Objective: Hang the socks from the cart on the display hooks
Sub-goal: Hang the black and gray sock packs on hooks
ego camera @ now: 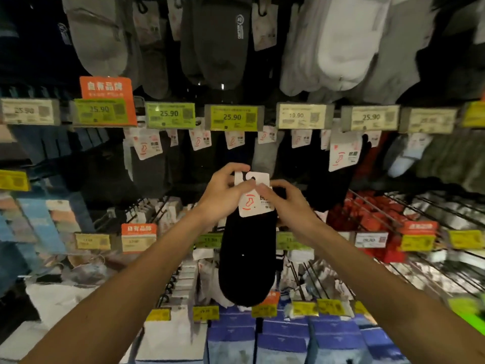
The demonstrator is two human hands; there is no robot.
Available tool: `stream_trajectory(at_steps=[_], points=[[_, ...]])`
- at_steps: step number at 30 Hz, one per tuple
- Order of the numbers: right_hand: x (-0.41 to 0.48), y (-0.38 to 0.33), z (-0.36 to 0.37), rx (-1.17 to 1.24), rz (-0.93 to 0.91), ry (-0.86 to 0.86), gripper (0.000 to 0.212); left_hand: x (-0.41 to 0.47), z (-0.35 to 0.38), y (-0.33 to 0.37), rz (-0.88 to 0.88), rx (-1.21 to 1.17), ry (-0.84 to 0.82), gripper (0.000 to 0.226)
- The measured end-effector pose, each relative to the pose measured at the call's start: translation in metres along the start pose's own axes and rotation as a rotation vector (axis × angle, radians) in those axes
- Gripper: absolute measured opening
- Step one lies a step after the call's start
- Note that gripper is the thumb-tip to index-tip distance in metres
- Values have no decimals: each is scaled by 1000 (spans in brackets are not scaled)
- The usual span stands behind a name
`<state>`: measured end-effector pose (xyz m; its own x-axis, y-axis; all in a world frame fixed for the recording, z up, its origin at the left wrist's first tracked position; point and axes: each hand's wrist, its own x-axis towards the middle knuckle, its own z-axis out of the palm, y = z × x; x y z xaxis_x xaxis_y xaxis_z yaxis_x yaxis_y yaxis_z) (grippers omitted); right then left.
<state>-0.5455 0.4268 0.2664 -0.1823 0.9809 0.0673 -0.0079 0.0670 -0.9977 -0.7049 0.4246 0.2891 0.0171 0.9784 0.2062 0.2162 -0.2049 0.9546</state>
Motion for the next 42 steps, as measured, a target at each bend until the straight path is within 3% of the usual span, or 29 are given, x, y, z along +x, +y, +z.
stream_trajectory(at_steps=[6,11,15,21,29,34,42], points=[[-28,-2,-62,-19,13,129,41,12,66,11,61,24,-136,25],[-40,1,-131,-98,-117,186,27,27,128,22,82,95,-313,36],[-41,3,-189,-124,-156,235,33,42,180,36,199,292,-325,49],[-29,-1,-262,-151,-257,233,34,48,247,61,247,299,-328,68],[-16,-15,-315,-188,-347,110,39,58,292,80,423,217,-96,67],[-7,-22,-324,-246,-472,66,36,52,293,86,531,161,56,83],[16,-35,-311,-246,-579,103,44,61,292,96,525,266,224,89]])
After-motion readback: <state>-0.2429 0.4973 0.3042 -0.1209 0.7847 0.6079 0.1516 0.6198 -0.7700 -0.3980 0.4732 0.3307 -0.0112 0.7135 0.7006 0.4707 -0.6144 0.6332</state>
